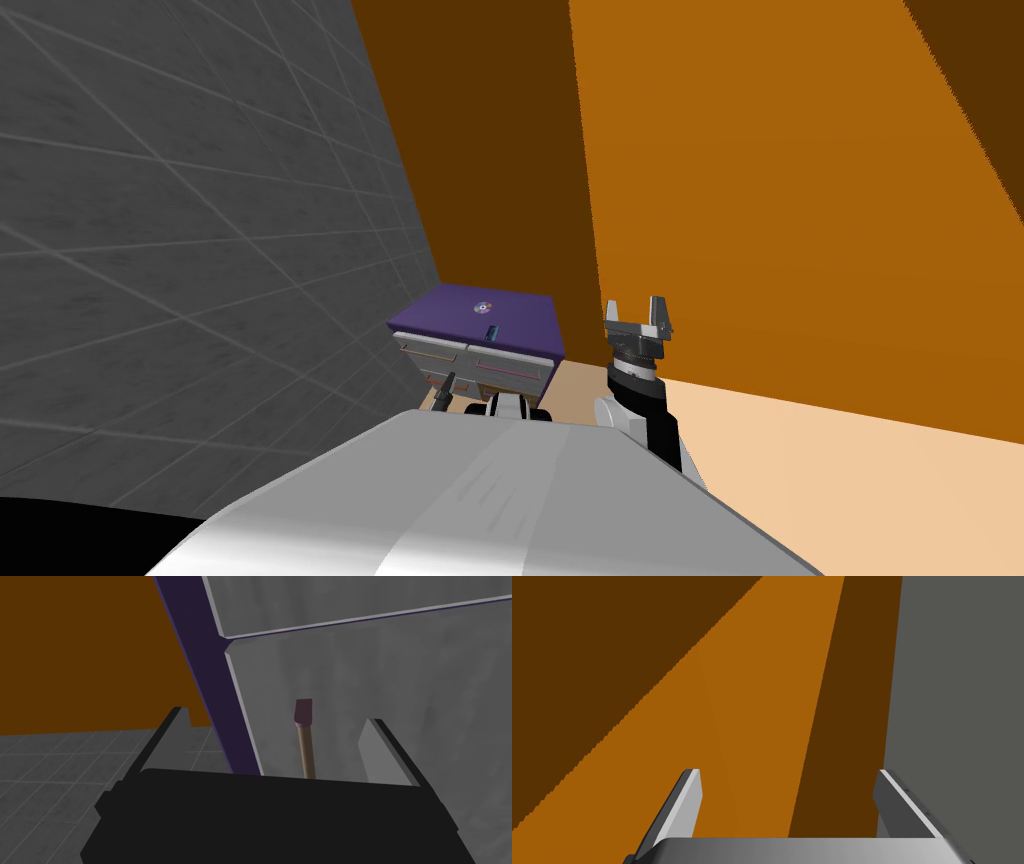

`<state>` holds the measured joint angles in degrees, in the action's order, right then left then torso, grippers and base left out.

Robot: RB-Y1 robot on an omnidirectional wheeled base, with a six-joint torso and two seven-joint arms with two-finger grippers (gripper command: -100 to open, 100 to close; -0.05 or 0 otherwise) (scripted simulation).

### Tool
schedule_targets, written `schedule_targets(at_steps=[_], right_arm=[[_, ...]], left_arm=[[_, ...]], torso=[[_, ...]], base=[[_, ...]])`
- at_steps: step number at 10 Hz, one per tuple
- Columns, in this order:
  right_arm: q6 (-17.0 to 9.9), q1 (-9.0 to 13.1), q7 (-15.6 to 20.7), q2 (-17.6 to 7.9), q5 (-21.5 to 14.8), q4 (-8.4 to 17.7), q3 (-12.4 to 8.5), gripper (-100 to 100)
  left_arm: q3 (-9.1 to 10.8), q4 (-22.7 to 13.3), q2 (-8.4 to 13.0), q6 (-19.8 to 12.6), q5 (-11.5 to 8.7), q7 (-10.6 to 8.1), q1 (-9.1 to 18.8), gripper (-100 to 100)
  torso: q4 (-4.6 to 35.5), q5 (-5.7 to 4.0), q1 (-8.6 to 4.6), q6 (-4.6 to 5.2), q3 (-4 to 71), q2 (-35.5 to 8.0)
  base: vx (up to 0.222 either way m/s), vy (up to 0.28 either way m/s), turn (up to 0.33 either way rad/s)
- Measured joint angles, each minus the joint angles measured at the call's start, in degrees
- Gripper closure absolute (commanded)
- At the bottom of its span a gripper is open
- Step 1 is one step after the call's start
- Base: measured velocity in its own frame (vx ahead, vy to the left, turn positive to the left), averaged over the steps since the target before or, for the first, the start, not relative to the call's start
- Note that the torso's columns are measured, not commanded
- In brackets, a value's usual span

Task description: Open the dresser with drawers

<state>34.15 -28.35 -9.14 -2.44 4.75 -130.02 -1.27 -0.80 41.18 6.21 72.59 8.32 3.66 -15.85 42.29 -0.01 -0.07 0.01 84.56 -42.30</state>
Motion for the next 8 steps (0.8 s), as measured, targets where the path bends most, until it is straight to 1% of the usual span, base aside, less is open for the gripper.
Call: schedule_targets(at_steps=[2,4,7,8], right_arm=[[0.00,0.00,0.00,0.01,0.00,0.00,0.01,0],[0.00,0.00,0.00,0.00,0.00,0.00,0.00,0],[0.00,0.00,0.00,0.00,0.00,0.00,0.00,0],[0.00,0.00,0.00,0.00,0.00,0.00,0.00,0]], left_arm=[[-0.35,1.28,0.08,-2.33,-0.24,-0.73,0.64,-100],[-0.50,0.80,0.15,-3.87,-0.66,-1.55,2.01,-100],[-0.83,1.98,0.79,-6.69,-1.07,-2.66,2.96,-100],[-0.94,2.33,0.40,-7.75,-1.22,-3.07,3.28,-100]], torso=[[0.00,-0.03,-0.06,-0.01,0.00,0.00],[-0.01,0.02,0.10,-0.01,0.01,0.02],[-0.01,0.03,0.12,-0.01,0.02,0.02],[-0.01,0.01,0.05,0.00,0.01,0.01]], base=[[-0.012,-0.075,-0.010],[-0.008,-0.062,-0.009],[-0.004,-0.044,-0.009],[-0.004,-0.045,-0.006]])
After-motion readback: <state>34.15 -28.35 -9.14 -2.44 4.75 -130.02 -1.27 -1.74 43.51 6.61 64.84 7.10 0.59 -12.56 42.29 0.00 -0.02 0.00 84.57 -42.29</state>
